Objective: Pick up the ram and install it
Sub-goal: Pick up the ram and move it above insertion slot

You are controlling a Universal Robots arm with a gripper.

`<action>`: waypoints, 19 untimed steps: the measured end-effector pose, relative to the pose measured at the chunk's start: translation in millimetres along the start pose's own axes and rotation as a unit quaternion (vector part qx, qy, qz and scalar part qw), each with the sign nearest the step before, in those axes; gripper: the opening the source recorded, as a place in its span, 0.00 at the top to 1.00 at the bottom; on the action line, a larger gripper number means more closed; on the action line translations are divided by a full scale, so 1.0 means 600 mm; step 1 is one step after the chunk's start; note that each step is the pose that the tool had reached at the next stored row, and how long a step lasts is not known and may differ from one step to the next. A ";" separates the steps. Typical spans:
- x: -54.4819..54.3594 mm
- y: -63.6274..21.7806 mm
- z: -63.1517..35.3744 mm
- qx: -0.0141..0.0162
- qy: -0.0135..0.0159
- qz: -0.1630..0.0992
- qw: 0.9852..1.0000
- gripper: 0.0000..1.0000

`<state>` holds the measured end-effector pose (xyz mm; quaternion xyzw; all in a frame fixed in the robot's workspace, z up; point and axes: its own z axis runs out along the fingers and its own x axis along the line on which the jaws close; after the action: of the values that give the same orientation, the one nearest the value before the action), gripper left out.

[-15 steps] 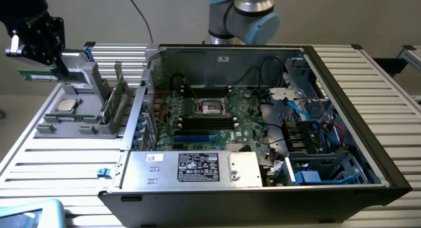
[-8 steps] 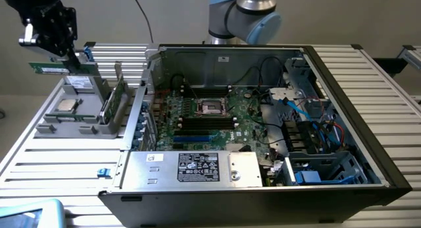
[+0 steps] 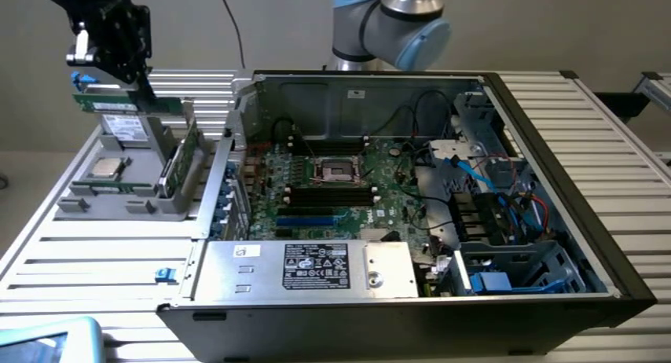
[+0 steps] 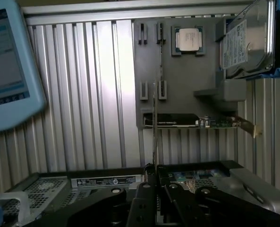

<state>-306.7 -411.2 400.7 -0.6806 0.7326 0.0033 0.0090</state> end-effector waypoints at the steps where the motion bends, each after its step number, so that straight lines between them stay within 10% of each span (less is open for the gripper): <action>1: -0.001 -0.007 -0.001 0.000 0.000 0.000 1.000 0.87; 19: -0.010 -0.144 -0.013 0.000 0.000 0.000 1.000 0.87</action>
<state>-220.2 -411.5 409.1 -0.6806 0.7326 0.0033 0.0089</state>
